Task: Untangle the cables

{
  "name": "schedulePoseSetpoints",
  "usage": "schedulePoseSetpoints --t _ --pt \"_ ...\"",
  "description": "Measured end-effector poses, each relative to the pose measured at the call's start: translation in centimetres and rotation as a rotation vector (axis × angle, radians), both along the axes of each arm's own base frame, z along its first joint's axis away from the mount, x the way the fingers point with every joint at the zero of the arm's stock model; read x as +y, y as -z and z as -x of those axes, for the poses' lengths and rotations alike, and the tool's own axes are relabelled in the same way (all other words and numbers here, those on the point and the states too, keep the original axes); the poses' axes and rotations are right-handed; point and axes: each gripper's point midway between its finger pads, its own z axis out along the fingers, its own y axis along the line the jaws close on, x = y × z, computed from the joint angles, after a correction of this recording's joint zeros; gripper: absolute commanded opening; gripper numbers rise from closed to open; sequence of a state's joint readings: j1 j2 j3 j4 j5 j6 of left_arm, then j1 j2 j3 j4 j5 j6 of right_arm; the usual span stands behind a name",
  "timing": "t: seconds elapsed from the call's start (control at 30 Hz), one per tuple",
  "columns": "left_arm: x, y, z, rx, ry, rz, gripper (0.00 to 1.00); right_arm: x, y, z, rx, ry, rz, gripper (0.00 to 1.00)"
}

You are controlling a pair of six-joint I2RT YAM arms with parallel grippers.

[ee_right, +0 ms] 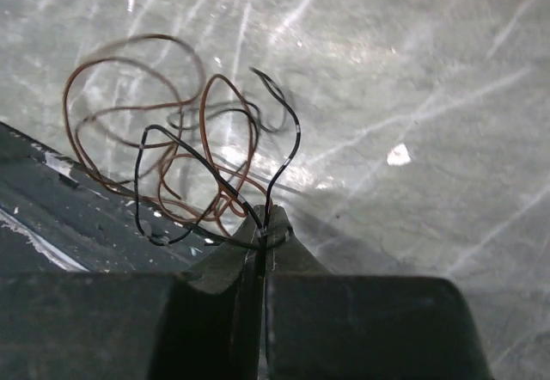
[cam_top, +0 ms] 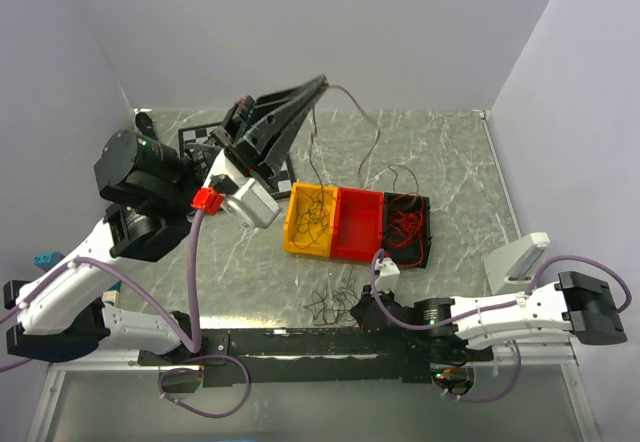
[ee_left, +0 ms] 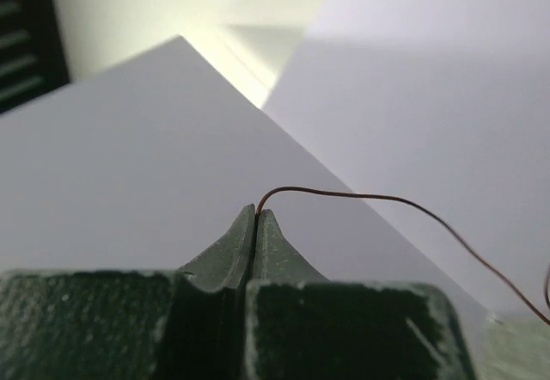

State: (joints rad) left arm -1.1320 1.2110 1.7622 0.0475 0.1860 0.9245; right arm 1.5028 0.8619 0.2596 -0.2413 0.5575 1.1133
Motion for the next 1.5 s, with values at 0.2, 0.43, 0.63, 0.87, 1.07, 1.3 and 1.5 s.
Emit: schedulePoseSetpoints --t 0.2,0.43,0.63,0.87,1.07,1.3,1.5 --pt "0.7 -3.0 -0.1 -0.112 -0.084 0.126 0.01 -0.5 0.4 0.3 0.022 0.044 -0.003 0.0" --pt "0.5 -5.4 -0.6 -0.236 -0.181 0.221 0.01 -1.3 1.3 0.6 0.047 0.078 -0.003 0.0" --pt "0.9 -7.6 -0.3 -0.272 -0.195 0.269 0.01 -1.4 1.7 0.7 0.051 0.091 0.001 0.0" --pt "1.6 -7.1 0.4 -0.272 -0.174 0.267 0.01 -1.4 1.6 0.9 0.05 0.085 -0.004 0.0" --pt "-0.4 -4.3 -0.4 -0.224 -0.149 0.203 0.01 -1.2 0.5 1.1 0.033 0.073 -0.047 0.0" --pt "-4.4 2.3 -2.8 -0.112 -0.146 0.068 0.01 -1.8 -1.2 1.5 -0.008 0.066 -0.071 0.0" --pt "-6.6 7.6 -4.8 -0.004 -0.147 -0.001 0.01 -1.9 -3.5 2.1 -0.033 0.059 -0.122 0.0"
